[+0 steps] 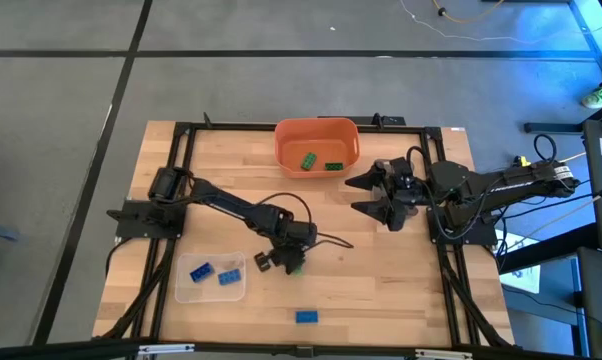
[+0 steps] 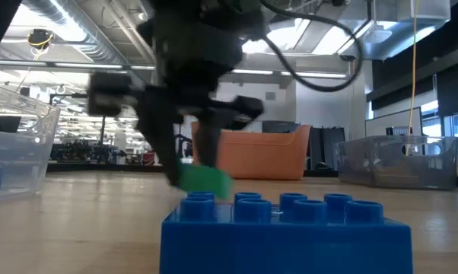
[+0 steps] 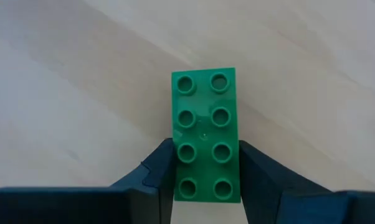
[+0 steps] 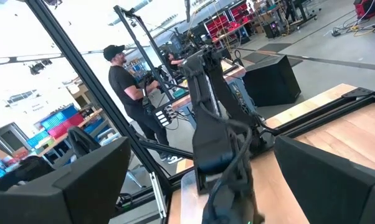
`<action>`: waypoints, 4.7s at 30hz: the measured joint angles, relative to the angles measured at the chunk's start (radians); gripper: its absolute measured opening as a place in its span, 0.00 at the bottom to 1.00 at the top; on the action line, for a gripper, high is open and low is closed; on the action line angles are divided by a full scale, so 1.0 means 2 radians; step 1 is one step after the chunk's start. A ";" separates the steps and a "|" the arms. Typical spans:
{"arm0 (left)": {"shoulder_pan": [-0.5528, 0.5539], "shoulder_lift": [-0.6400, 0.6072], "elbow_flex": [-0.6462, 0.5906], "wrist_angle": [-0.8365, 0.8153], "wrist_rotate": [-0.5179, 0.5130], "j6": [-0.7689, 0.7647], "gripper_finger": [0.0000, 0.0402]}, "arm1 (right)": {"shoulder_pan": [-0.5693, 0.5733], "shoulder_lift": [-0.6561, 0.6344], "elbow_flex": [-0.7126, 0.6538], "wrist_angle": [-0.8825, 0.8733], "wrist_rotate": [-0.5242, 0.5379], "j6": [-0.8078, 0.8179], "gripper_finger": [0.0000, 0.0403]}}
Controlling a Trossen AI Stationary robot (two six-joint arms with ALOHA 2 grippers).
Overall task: Sort & place blocks by color
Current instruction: Put the green 8 stud game piece into the orange bin, then put the blue 8 stud game piece into the transparent bin
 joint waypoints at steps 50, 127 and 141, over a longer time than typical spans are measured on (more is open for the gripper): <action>-0.004 -0.562 -0.363 0.455 -0.250 -0.536 0.31 | -0.004 0.000 0.000 -0.014 0.052 -0.081 0.99; 0.171 -0.363 -0.039 0.178 -0.135 -0.474 0.71 | -0.004 0.000 0.000 -0.016 0.052 -0.067 0.99; -0.040 -0.494 -0.264 0.410 -0.344 -0.461 0.71 | -0.004 0.000 0.000 -0.016 0.052 -0.069 0.99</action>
